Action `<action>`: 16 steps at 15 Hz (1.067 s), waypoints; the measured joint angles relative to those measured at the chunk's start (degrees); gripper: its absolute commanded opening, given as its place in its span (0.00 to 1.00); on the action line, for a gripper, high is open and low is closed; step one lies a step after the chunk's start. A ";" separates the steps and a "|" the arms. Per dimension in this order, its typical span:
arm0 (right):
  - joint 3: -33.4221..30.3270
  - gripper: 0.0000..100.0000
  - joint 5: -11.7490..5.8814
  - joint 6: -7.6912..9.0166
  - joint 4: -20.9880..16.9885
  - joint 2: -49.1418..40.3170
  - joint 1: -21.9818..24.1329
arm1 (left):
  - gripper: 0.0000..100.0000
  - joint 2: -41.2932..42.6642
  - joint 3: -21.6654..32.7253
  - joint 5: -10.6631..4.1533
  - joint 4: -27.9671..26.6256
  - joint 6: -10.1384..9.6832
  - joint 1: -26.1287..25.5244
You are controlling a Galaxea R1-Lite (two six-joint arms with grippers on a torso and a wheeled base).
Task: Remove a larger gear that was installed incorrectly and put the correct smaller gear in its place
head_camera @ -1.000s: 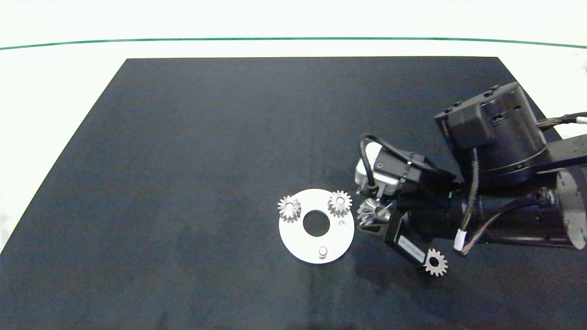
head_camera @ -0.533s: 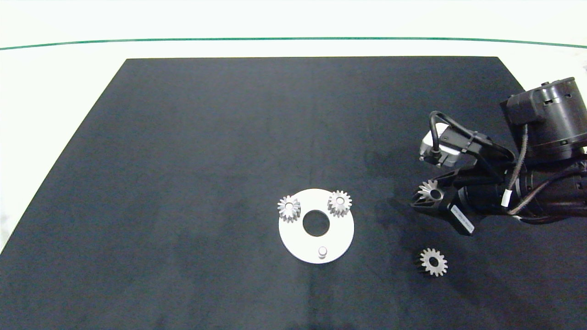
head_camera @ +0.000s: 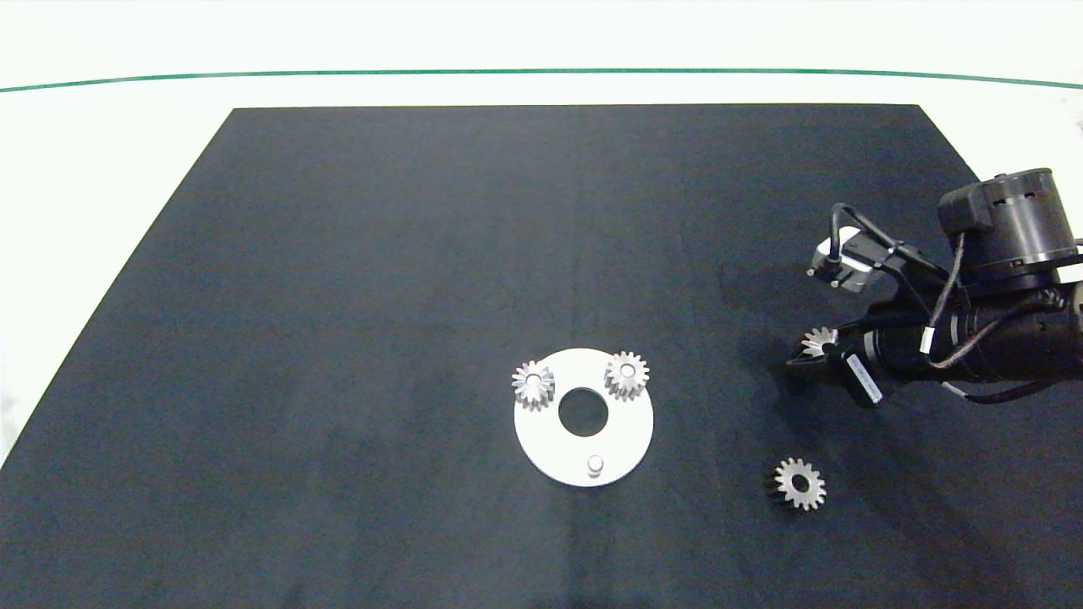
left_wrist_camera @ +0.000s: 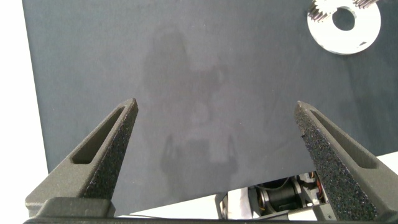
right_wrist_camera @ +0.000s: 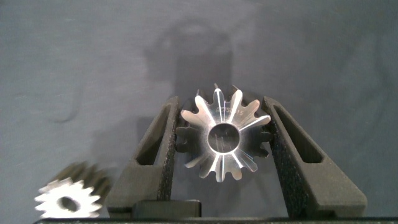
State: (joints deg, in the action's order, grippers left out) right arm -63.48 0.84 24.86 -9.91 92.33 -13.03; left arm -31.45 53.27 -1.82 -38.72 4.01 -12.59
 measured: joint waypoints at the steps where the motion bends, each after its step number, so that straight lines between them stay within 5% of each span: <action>1: 0.09 0.34 0.01 -0.11 0.10 0.30 0.24 | 1.00 0.01 0.00 0.00 0.00 0.01 0.00; 8: 1.84 0.34 0.17 -0.41 0.41 0.89 1.62 | 1.00 0.48 0.02 0.00 0.00 0.01 0.04; 9: 2.23 1.00 0.30 -0.38 0.51 0.89 2.15 | 1.00 0.56 -0.09 0.02 0.00 0.00 0.04; 16: 3.84 1.00 1.96 -0.20 1.37 -0.13 2.47 | 1.00 0.72 -0.20 0.02 0.00 0.01 0.02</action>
State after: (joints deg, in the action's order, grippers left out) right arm -59.64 2.80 24.66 -8.55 92.20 -10.56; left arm -30.73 53.08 -1.79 -38.72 4.02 -12.57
